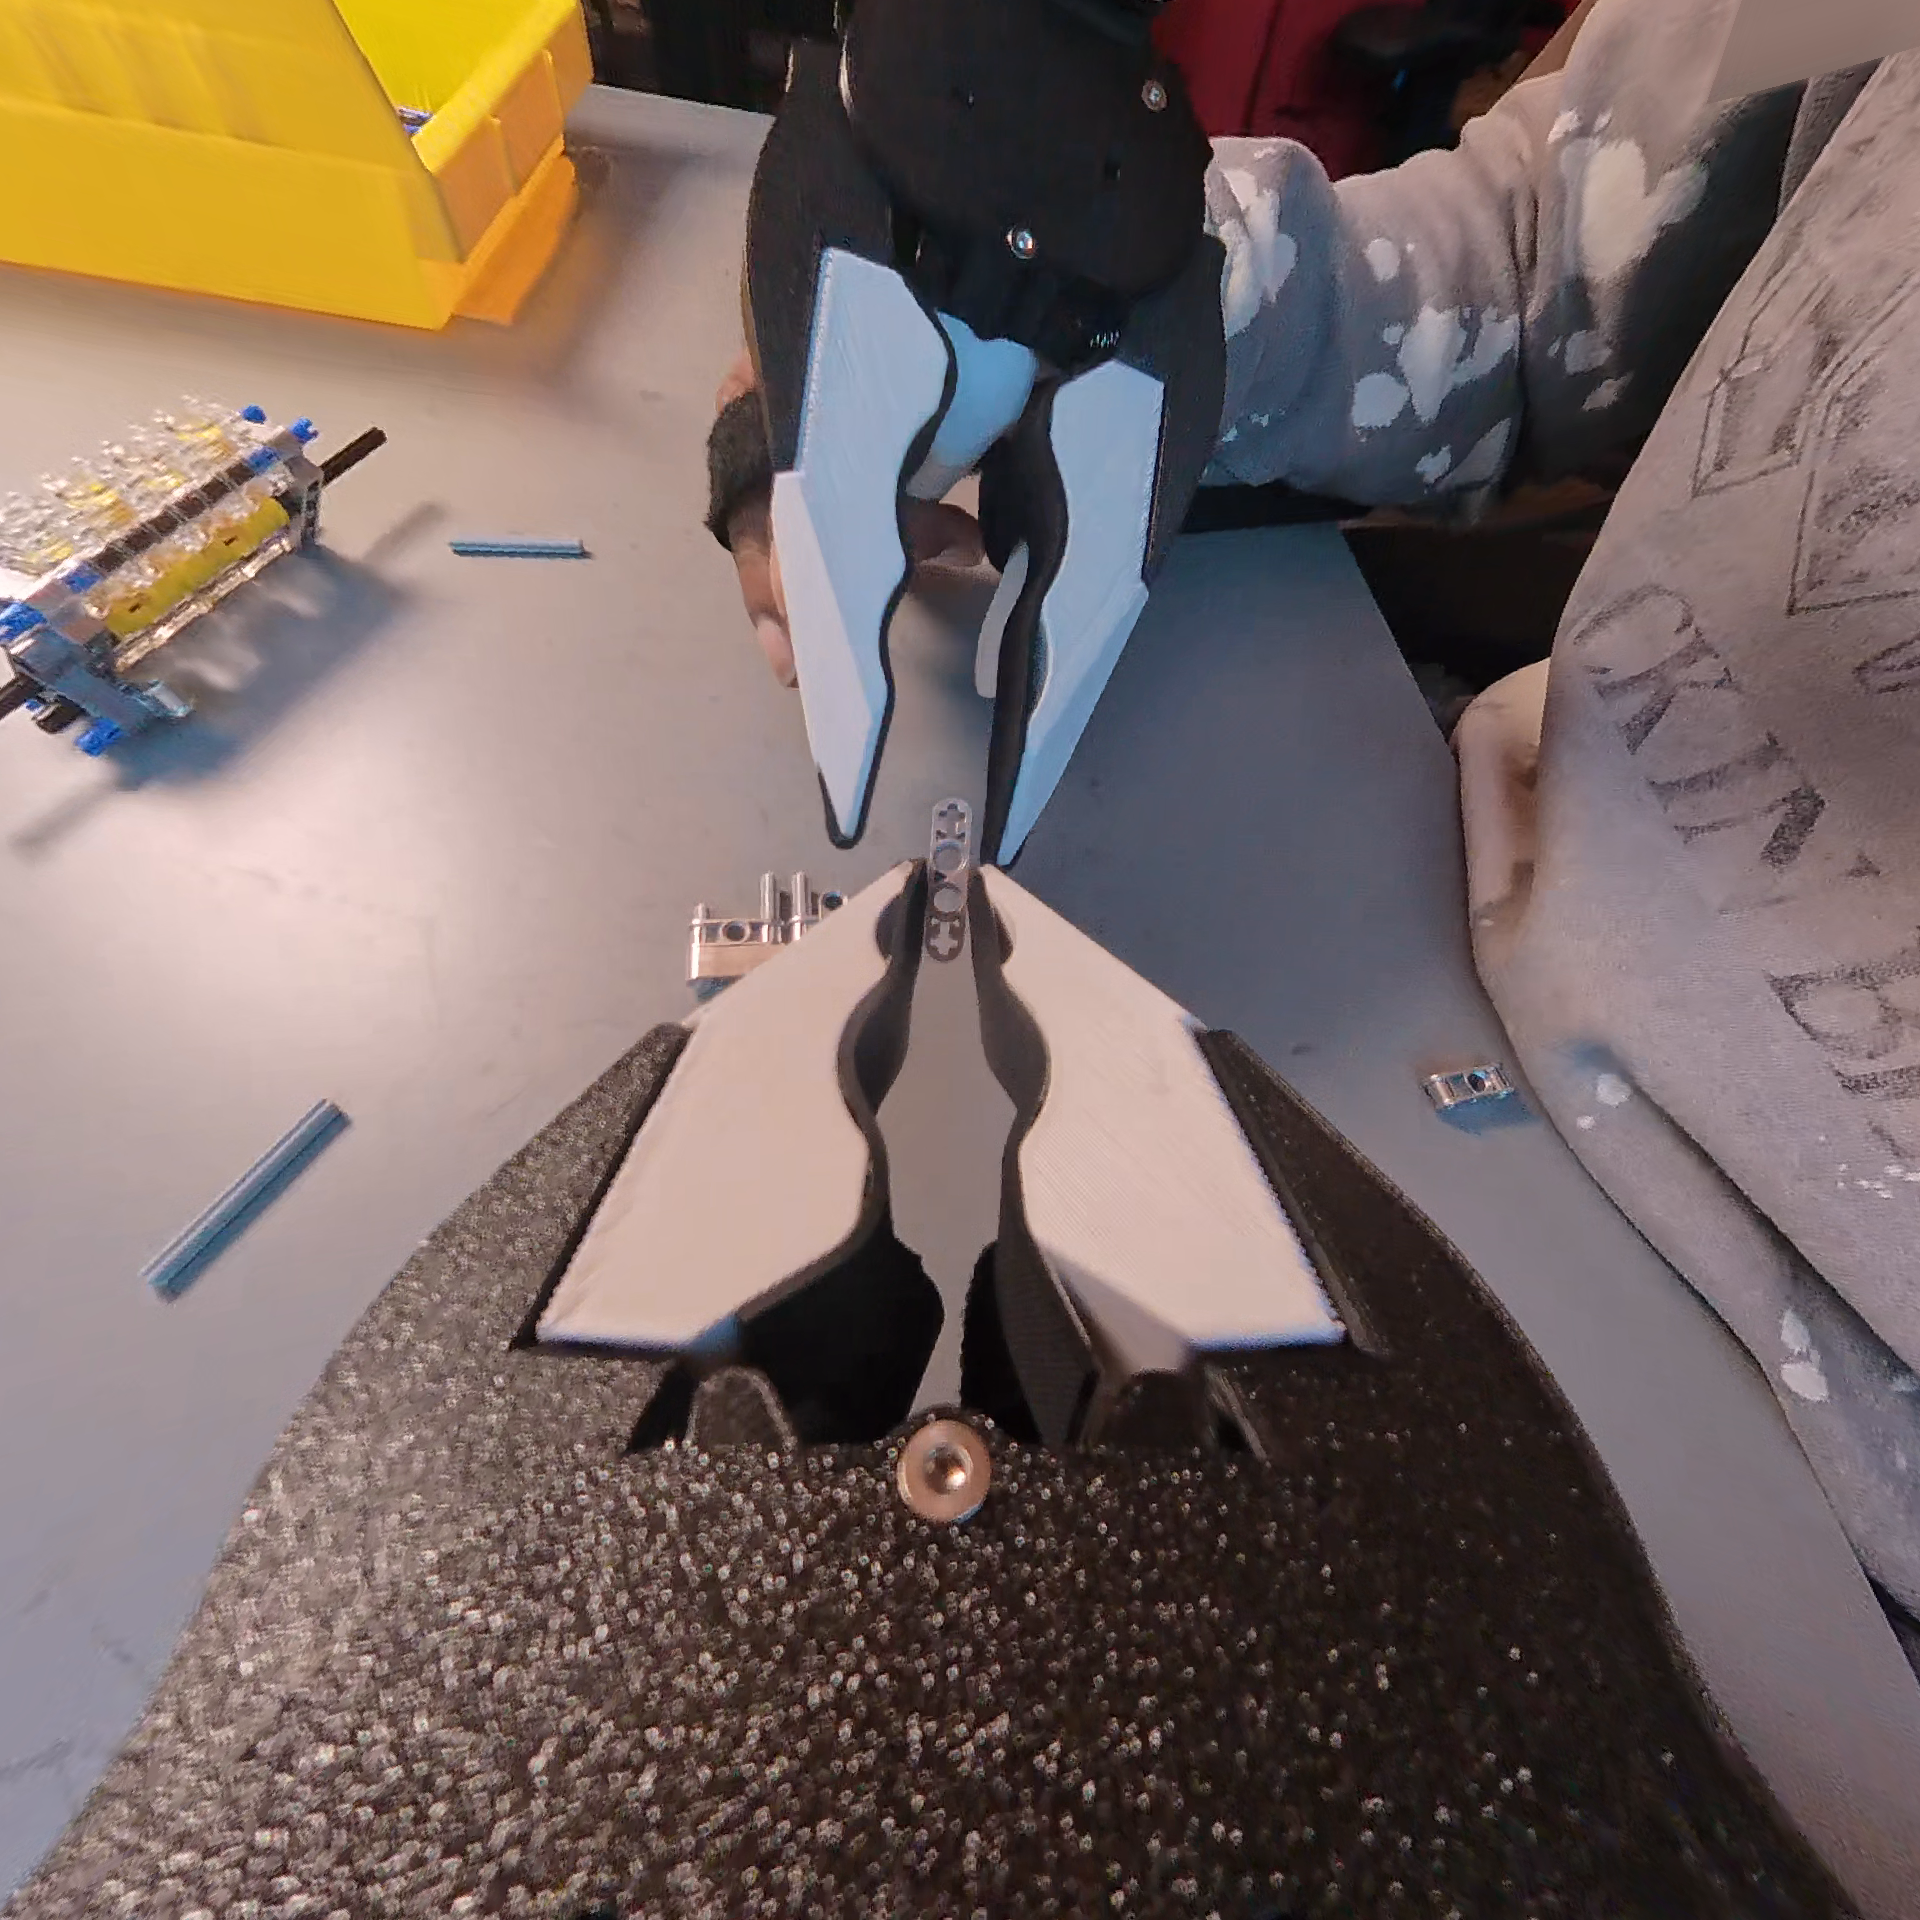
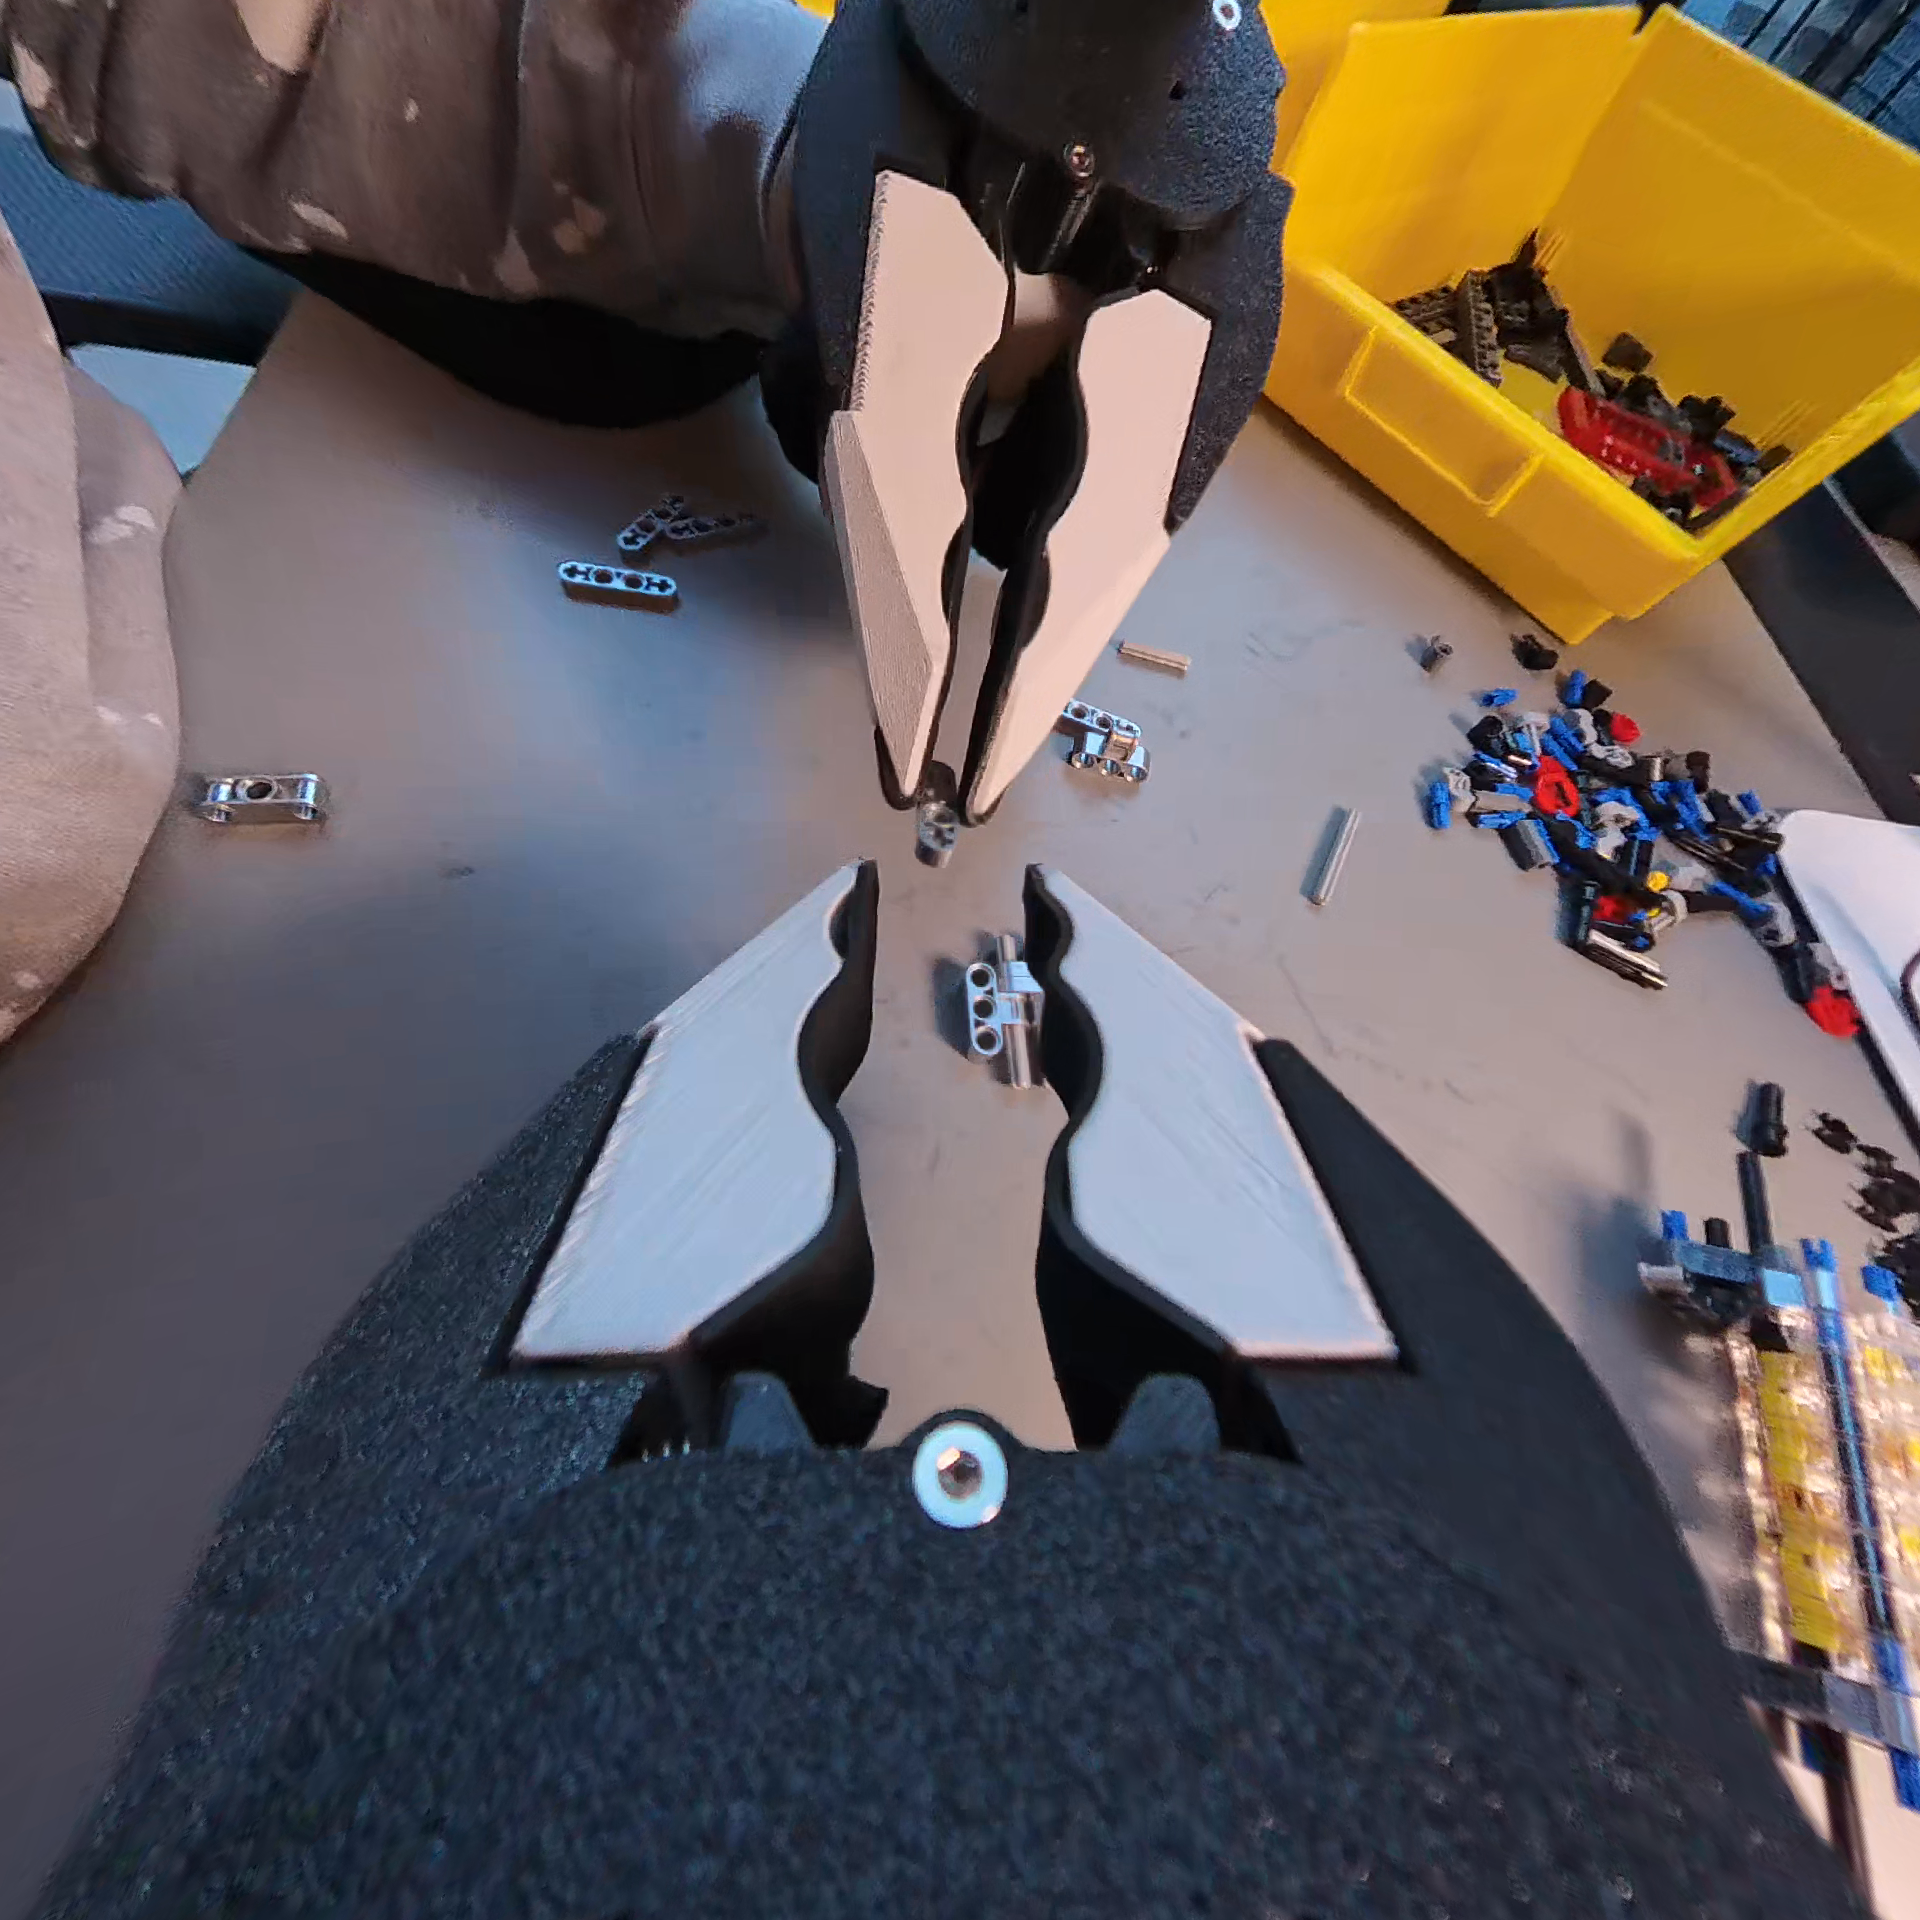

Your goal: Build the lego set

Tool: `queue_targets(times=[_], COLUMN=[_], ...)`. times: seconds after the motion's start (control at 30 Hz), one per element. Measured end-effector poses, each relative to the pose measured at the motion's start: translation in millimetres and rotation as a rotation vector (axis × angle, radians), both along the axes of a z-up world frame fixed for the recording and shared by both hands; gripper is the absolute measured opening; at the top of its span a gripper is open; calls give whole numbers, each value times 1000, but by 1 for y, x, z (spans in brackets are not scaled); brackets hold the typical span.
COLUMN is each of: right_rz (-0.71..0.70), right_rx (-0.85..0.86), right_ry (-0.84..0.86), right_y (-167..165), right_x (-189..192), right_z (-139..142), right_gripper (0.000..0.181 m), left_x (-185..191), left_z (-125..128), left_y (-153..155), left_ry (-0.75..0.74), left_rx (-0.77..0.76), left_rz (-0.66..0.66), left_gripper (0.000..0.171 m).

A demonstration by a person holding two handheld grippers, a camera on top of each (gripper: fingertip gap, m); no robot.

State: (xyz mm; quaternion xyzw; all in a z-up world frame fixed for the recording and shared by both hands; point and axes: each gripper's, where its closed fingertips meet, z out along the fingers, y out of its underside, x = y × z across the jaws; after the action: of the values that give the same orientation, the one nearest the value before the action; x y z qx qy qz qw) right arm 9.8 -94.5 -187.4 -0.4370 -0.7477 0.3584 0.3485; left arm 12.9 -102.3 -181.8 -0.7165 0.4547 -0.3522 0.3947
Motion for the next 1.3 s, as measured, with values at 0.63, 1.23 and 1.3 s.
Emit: queue_targets(times=[0.63, 1.23, 1.3], right_rz=[-161, -211, -231], right_rx=[74, -109, -100], right_ry=[-111, -339, -325], right_y=[47, 47, 51], right_x=[16, 35, 33], right_z=[-16, -43, -41], right_gripper=[6, 19, 19], left_x=[-10, 0, 0], left_z=[-22, -56, -56], left_y=[25, 33, 33], left_ry=[102, 310, 311], left_rx=[-10, -32, -32], left_rz=[160, 202, 202], left_gripper=[24, 40, 40])
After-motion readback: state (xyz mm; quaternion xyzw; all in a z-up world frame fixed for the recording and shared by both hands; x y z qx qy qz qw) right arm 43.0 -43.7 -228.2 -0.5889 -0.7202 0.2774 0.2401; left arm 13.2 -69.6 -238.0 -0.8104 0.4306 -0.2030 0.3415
